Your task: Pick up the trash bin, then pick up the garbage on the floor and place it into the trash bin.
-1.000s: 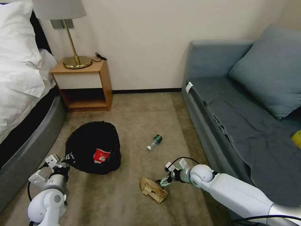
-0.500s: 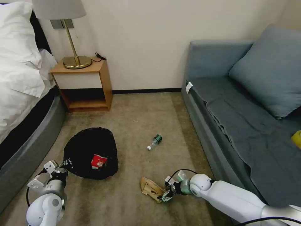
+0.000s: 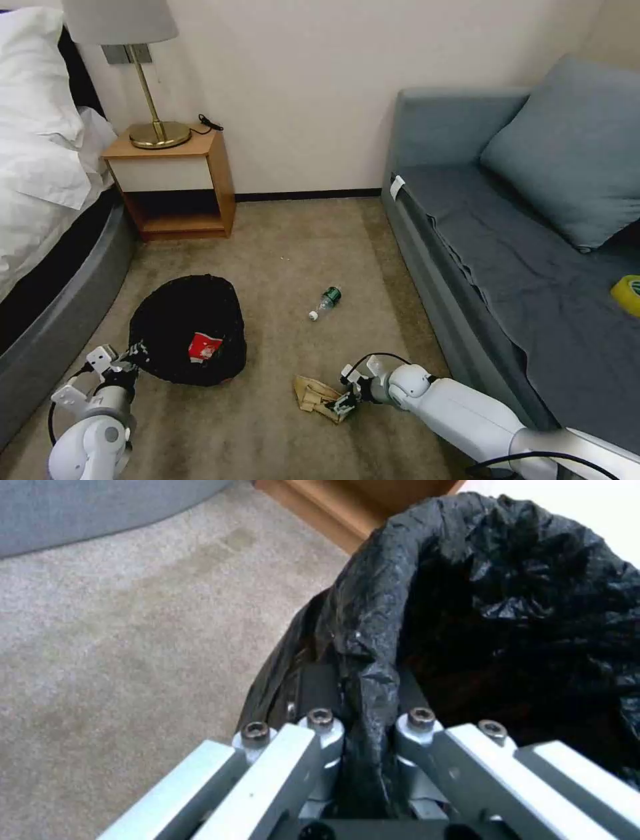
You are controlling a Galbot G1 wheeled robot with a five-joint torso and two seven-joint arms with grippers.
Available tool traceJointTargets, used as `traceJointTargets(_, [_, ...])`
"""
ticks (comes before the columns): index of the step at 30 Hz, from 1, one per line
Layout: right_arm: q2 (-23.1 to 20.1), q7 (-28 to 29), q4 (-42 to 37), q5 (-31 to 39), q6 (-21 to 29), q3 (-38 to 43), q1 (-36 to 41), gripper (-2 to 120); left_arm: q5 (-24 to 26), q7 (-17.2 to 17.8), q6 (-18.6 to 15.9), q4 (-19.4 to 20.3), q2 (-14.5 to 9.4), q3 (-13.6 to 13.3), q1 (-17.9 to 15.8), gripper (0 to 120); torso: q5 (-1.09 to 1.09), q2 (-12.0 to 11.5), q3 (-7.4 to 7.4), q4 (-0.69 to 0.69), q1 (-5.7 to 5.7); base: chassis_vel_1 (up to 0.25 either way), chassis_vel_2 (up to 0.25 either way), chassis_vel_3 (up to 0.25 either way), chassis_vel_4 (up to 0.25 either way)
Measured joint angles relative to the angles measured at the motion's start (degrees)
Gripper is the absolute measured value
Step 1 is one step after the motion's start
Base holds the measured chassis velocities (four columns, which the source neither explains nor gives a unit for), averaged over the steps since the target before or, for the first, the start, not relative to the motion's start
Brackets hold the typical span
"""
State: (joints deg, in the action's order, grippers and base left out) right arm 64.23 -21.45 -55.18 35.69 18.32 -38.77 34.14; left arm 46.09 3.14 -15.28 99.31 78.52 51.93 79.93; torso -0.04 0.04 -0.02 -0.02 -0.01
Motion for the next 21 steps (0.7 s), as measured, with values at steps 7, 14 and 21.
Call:
traceJointTargets(7, [0.1, 0.4, -0.2, -0.3, -0.1, -0.1, 0.1, 99, 0.0, 0.0, 0.0, 0.0, -0.1, 0.0, -0.2, 4, 0.02, 0.0, 0.01, 0.01, 0.0, 0.0, 0.0, 0.0, 0.0])
traceJointTargets(14, [-2.1, 1.9, -3.4, 0.0, -0.2, -0.6, 0.6, 96, 0.0, 0.1, 0.0, 0.3, 0.0, 0.0, 0.0, 4, 0.14, -0.1, 0.04, 0.11, 0.01, 0.0, 0.0, 0.0, 0.0])
traceJointTargets(21, [-5.3, 4.4, -9.5, 1.2, 0.4, -0.9, 1.5, 74, 0.0, 0.2, -0.1, 0.3, 0.3, 0.1, -0.2, 4, 0.09, -0.1, 0.06, 0.04, 0.02, 0.0, 0.0, 0.0, 0.0])
